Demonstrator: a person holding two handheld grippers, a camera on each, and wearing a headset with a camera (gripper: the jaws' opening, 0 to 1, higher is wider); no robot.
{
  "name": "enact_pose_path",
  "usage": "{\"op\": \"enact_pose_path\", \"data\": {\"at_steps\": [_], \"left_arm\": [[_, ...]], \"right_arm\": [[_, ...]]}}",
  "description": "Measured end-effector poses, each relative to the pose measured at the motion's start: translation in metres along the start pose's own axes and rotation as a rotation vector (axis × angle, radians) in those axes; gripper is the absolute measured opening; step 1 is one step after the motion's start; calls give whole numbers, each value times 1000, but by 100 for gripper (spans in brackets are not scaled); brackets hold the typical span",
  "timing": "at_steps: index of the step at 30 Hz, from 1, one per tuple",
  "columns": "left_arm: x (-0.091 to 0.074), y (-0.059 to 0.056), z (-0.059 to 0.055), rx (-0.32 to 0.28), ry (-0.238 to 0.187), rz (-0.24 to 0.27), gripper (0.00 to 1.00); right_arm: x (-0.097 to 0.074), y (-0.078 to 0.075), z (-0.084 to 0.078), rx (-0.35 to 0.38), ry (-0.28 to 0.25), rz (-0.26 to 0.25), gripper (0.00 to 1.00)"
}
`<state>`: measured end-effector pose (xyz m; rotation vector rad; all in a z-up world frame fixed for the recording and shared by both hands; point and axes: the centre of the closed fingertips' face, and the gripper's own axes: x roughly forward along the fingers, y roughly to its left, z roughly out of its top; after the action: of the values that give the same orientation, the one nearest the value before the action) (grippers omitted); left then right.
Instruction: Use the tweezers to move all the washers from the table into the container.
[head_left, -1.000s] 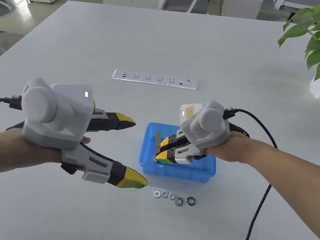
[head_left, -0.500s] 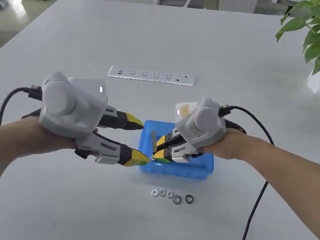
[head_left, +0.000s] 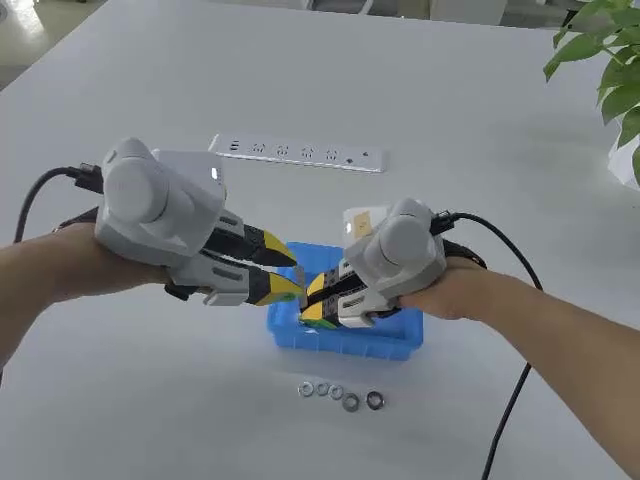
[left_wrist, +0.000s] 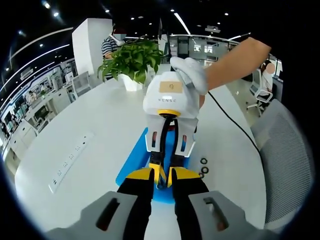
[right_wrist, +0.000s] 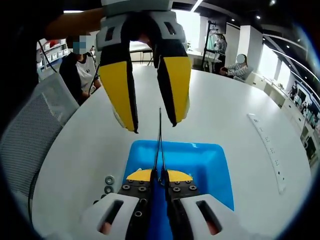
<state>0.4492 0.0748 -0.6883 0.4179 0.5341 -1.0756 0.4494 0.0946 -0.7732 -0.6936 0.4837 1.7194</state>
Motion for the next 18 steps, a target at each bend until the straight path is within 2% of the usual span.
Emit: {"op": "enact_pose_path", "data": {"at_steps": [11, 18], "left_arm": [[6, 0, 2, 24, 0, -23, 7], [8, -2, 3, 35, 0, -34, 6]], "right_arm": [[0, 0, -1, -6, 1, 4, 9], [-1, 1, -2, -9, 4, 5, 10]]}}
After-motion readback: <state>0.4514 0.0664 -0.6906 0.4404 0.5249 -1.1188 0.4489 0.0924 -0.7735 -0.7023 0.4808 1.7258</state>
